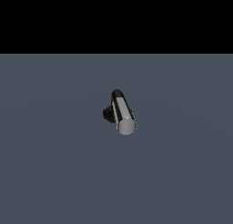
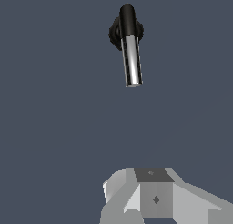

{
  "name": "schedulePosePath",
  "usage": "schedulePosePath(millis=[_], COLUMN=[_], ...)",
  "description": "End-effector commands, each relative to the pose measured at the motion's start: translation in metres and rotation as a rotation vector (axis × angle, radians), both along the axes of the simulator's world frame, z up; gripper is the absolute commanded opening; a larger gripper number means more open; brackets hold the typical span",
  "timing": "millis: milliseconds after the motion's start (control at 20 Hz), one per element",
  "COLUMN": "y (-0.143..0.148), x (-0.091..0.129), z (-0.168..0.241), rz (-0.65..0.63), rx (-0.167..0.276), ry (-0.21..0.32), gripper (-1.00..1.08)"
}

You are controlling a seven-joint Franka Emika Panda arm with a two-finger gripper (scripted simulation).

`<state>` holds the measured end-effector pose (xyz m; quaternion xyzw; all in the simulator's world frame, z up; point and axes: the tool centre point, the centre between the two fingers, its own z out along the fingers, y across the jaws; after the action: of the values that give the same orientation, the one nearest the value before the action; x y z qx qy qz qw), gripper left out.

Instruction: Turn on the faucet by rotating a designated handle.

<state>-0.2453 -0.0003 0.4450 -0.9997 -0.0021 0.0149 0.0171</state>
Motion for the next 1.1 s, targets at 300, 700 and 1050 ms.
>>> schedulePosePath(millis=[300, 700, 1050], y=[0.003, 0.007, 0.010], x=[0.017, 0.036, 0.053], z=[-0.058, -0.121, -0.173], rz=[0.034, 0.072, 0.102], rx=[-0.005, -0.011, -0.016], ry=[-0.005, -0.011, -0.017], gripper=[-1.00, -1.00, -1.00])
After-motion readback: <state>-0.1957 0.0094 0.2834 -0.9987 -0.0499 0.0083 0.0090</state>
